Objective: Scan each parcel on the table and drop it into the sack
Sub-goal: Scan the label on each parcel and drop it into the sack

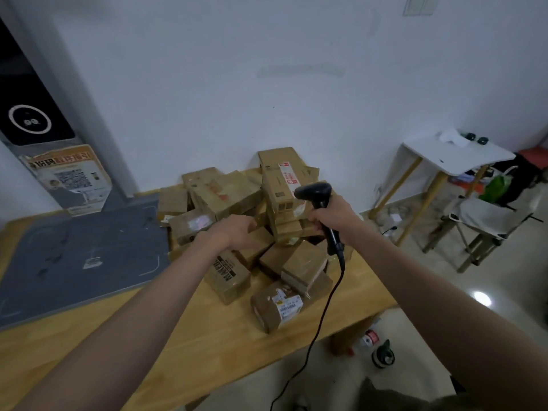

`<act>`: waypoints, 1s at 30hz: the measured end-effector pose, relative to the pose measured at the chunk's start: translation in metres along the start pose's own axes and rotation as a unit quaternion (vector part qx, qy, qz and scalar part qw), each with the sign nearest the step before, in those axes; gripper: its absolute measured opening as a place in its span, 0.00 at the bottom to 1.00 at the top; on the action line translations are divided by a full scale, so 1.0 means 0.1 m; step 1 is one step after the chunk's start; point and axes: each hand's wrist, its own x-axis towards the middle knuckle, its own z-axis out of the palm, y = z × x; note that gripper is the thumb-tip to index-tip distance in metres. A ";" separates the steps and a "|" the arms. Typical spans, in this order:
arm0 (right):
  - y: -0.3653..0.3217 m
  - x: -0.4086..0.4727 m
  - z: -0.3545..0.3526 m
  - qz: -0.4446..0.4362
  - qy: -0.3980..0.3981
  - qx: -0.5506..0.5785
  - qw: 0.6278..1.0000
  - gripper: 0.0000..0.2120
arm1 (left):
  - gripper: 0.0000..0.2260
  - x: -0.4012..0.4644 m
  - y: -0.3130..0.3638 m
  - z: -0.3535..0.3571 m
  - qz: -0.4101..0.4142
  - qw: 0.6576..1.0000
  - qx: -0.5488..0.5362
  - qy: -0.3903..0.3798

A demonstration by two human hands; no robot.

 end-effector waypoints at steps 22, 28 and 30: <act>-0.07 1.95 -0.19 0.021 -0.078 -0.025 0.996 0.06 | 0.27 1.55 0.41 -0.19 -0.049 0.969 -0.242 -0.020; 0.00 2.06 -0.14 0.018 -0.076 -0.008 0.997 0.07 | 0.20 1.68 0.47 -0.14 -0.053 0.937 -0.344 -0.003; 0.03 2.05 -0.14 0.006 -0.063 0.000 0.998 0.06 | 0.18 1.67 0.44 -0.12 -0.056 0.928 -0.369 0.006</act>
